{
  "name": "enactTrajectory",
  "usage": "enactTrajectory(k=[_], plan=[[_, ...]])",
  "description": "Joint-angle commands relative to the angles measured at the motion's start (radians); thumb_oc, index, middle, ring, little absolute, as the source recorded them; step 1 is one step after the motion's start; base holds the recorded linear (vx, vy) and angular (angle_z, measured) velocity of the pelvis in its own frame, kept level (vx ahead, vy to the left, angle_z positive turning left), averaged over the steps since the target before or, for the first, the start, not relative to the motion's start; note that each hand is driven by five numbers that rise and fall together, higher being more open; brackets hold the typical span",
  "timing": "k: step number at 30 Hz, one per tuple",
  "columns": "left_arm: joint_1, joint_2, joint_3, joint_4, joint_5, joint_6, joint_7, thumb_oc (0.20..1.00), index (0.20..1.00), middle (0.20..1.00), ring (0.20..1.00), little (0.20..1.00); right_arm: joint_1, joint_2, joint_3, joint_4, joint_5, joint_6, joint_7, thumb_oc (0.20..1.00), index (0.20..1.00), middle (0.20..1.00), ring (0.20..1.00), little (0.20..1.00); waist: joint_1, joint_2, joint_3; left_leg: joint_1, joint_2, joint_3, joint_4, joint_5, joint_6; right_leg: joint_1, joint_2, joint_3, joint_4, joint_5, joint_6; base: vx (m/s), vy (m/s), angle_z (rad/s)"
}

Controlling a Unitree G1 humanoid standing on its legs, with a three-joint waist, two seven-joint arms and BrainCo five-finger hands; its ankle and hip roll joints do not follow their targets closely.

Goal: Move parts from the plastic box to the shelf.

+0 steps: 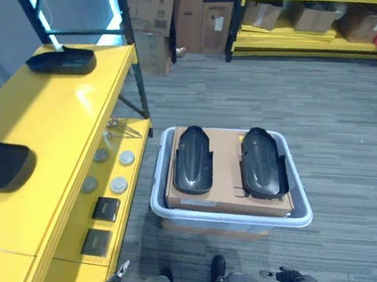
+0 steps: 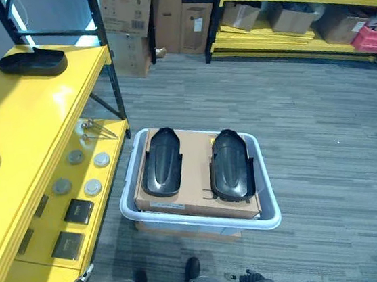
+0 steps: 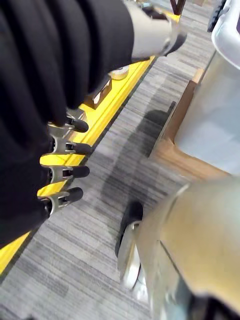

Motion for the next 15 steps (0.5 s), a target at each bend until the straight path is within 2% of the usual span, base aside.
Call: enactTrajectory(k=[1, 10, 11, 12, 15], plan=[[-0.044, 0.007, 0.022, 0.015, 0.026, -0.031, -0.007, 1.0, 1.0, 1.0, 1.0, 1.0, 0.003, -0.04, 0.013, 0.012, -0.003, 0.006, 0.003, 1.0, 1.0, 1.0, 1.0, 1.0, 0.009, 0.014, -0.004, -0.042, 0.023, -0.038, -0.049, 0.057, -0.009, 0.063, -0.074, 0.006, 0.012, -0.029, 0.12, 0.01, -0.015, 0.04], [-0.041, 0.009, 0.041, 0.019, 0.029, -0.016, 0.001, 1.0, 1.0, 1.0, 1.0, 1.0, 0.012, -0.022, 0.04, -0.009, -0.032, 0.012, 0.015, 1.0, 1.0, 1.0, 1.0, 1.0, 0.005, 0.017, -0.012, -0.032, 0.026, -0.029, -0.052, 0.048, -0.008, 0.062, -0.078, 0.001, 0.028, -0.044, 0.123, 0.01, -0.003, 0.02], [-0.042, 0.007, 0.041, 0.02, 0.028, -0.012, 0.0, 1.0, 1.0, 1.0, 1.0, 1.0, 0.014, -0.019, 0.041, -0.007, -0.022, -0.002, 0.007, 1.0, 1.0, 1.0, 1.0, 1.0, 0.005, 0.018, -0.012, -0.031, 0.027, -0.028, -0.053, 0.048, -0.008, 0.063, -0.079, 0.0, 0.029, -0.044, 0.124, 0.0, 0.0, 0.0], [-0.043, 0.004, 0.04, 0.02, 0.027, -0.005, -0.003, 1.0, 1.0, 1.0, 1.0, 1.0, 0.014, -0.016, 0.04, -0.007, 0.012, -0.044, -0.019, 1.0, 1.0, 1.0, 1.0, 1.0, 0.006, 0.018, -0.012, -0.028, 0.028, -0.027, -0.054, 0.048, -0.009, 0.064, -0.08, -0.001, 0.03, -0.044, 0.124, 0.03, -0.006, 0.02], [-0.03, -0.004, 0.038, 0.012, 0.016, 0.01, -0.002, 1.0, 1.0, 1.0, 1.0, 1.0, 0.01, -0.022, 0.008, -0.124, 0.259, -0.175, -0.138, 1.0, 1.0, 1.0, 1.0, 1.0, 0.002, 0.019, -0.013, -0.022, 0.031, -0.025, -0.057, 0.051, -0.01, 0.07, -0.079, 0.002, 0.029, -0.042, 0.123, 0.05, -0.016, 0.02]])
